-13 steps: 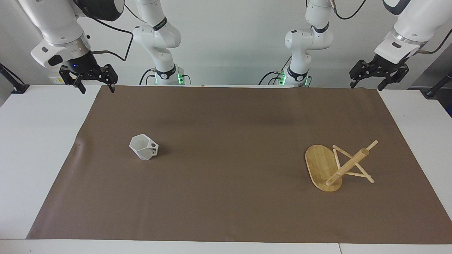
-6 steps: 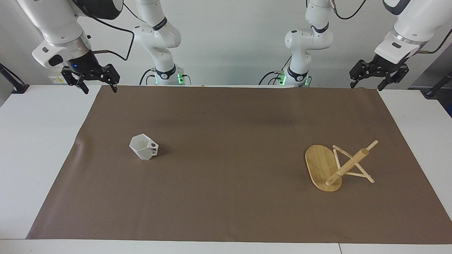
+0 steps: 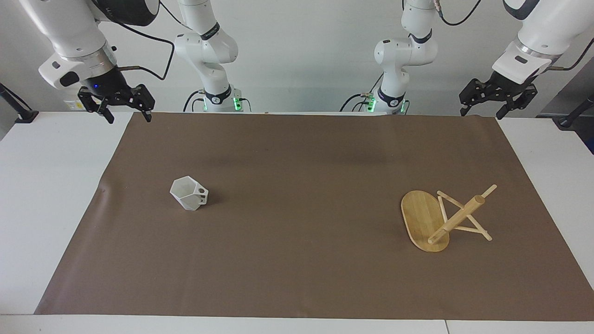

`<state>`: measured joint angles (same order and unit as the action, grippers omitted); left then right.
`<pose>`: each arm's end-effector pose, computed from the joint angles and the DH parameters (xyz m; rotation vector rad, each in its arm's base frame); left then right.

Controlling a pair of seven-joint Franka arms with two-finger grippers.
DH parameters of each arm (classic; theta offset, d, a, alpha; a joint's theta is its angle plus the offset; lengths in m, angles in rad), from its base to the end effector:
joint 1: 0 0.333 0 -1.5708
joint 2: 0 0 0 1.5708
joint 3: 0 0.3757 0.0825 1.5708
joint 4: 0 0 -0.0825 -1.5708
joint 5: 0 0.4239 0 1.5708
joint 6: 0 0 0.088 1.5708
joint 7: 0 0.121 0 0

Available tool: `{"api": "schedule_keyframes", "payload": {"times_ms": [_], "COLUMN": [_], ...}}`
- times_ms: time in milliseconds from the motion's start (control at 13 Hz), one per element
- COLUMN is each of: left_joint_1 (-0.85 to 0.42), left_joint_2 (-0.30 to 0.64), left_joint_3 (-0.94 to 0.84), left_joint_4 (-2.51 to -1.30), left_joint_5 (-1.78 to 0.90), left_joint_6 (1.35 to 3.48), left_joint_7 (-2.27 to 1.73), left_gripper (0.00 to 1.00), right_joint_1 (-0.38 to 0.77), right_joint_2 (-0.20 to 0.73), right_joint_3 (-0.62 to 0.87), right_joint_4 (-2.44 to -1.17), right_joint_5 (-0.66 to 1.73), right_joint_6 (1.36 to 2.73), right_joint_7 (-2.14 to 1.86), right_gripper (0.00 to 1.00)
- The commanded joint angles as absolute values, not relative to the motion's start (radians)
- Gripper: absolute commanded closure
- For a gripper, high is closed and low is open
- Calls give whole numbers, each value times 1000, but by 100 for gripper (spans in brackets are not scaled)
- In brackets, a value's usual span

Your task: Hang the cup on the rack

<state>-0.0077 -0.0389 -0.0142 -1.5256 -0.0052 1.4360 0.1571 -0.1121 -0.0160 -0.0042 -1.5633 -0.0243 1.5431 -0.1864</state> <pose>0.5649 -0.0133 0.7041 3.1200 -0.2808 -0.0788 0.5815 -0.0710 0.6811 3.1164 0.1083 -0.0122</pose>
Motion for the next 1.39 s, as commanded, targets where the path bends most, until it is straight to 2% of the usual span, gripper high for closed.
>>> {"api": "schedule_keyframes", "payload": {"times_ms": [0, 309, 540, 1311], "left_joint_1": [-15, -15, -17, -23], "left_joint_2": [-64, -64, -64, -75], "left_joint_3": [-9, -9, -9, -9], "left_joint_4": [-1557, -1557, -1557, -1580], "left_joint_5": [-2, -2, -2, -2], "left_joint_6": [1447, 1448, 1448, 1453], "left_joint_7": [144, 144, 144, 144], "left_gripper": [0, 0, 0, 0], "right_joint_1": [-130, -130, -130, -130], "right_joint_2": [-29, -29, -26, 109], "right_joint_3": [3, 5, 9, 21], "right_joint_4": [-1610, -1706, -1842, -1967], "right_joint_5": [-12, -12, -9, -8], "right_joint_6": [1615, 1718, 1856, 2091], "right_joint_7": [-178, -173, -173, -172], "right_gripper": [0, 0, 0, 0]}}
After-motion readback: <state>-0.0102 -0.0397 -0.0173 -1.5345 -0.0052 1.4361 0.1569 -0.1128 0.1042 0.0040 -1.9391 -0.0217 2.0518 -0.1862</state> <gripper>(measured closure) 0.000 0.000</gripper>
